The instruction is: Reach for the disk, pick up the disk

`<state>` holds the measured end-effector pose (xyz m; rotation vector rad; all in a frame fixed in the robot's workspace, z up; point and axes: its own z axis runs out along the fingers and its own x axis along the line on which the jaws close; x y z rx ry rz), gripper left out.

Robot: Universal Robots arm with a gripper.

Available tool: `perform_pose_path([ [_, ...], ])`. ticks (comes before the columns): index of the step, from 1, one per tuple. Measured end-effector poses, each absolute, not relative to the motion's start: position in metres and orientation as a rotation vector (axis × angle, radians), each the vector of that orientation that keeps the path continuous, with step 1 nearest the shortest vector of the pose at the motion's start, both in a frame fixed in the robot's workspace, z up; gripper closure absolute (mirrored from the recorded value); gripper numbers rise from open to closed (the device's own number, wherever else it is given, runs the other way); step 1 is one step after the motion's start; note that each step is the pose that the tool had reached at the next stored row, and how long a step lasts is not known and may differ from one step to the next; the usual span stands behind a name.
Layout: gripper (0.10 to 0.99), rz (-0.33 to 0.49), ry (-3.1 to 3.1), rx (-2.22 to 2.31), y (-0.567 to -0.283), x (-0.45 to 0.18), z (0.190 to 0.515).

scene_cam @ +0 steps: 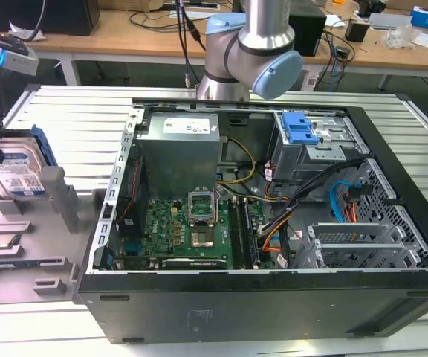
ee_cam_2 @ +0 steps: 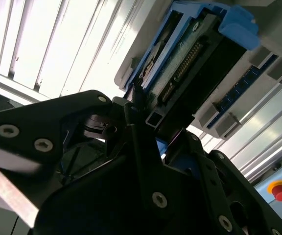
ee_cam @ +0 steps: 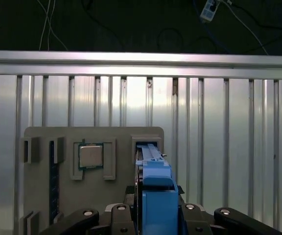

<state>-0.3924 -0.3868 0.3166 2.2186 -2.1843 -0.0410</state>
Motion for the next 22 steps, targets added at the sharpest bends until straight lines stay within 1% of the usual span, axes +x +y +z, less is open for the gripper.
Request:
perform_pose_path([
  [2,0.718,-0.041,-2.184,2.219,-0.387,-0.392,0.326],
  [16,0.718,-0.041,-2.184,2.218,-0.386,-0.392,0.359],
  [22,0.718,-0.041,-2.184,2.219,-0.386,-0.391,0.379],
])
